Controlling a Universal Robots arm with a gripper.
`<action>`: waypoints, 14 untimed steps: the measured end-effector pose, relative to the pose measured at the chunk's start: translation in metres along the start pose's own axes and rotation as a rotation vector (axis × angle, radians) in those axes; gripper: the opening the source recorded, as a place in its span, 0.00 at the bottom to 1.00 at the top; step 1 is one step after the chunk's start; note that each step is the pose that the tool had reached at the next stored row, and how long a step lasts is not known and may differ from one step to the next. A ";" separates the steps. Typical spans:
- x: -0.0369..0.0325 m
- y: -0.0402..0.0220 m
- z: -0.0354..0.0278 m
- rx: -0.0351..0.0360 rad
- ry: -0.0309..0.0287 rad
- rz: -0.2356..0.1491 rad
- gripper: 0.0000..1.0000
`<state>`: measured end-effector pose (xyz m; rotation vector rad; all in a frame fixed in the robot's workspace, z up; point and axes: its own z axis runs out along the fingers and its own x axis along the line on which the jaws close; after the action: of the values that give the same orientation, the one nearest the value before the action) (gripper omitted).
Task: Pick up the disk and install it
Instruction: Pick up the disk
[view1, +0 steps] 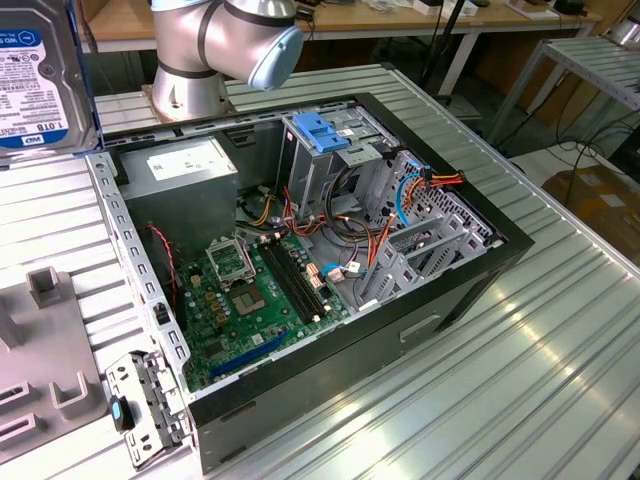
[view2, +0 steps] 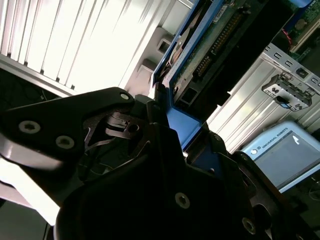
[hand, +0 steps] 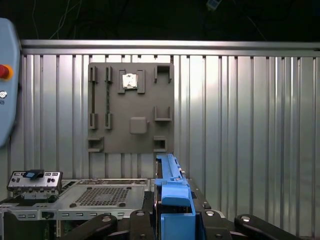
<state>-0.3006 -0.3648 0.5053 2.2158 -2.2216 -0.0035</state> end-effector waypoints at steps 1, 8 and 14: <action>0.0000 -0.0013 0.0000 0.0000 0.0000 0.000 0.37; 0.0000 -0.0114 0.0000 0.0000 0.0000 0.000 0.37; 0.0000 -0.0203 -0.0001 -0.0001 0.0000 0.000 0.37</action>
<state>-0.2803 -0.3648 0.5054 2.2158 -2.2215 -0.0036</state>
